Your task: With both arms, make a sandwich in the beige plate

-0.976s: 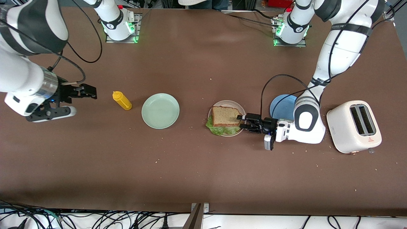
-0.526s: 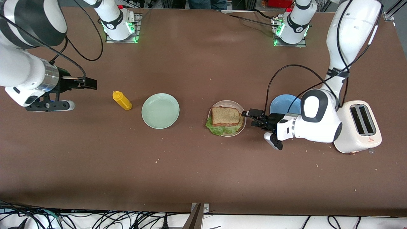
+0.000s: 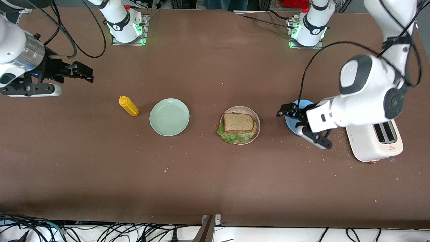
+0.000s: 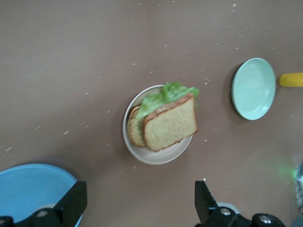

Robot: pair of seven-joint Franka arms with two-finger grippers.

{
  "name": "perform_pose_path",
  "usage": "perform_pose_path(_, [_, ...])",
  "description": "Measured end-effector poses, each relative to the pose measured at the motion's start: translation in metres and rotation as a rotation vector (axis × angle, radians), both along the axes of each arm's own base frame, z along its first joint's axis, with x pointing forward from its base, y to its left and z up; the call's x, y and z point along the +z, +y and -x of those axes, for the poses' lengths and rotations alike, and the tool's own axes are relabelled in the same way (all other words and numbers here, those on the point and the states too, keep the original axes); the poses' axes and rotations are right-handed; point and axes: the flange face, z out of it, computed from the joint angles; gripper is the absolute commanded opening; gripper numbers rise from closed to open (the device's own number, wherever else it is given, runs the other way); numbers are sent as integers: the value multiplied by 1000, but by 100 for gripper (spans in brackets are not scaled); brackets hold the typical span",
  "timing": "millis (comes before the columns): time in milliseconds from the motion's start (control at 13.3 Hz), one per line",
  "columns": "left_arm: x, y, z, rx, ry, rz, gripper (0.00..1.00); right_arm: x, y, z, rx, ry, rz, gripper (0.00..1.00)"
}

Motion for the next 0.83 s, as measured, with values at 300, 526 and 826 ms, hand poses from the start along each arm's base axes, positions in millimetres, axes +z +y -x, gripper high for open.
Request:
perform_pose_path(300, [89,17,37,-28,-126,-259,100,10,7,-10,5,-101,-21,100])
perform_pose_path(526, [121,26,72,-29,-156,-371,100,8,6,-10,3,-99,-20,100])
perform_pose_path(826, [119,59,85,32,-139,-374,100,-10,3,-12,-2,-68,-8,100])
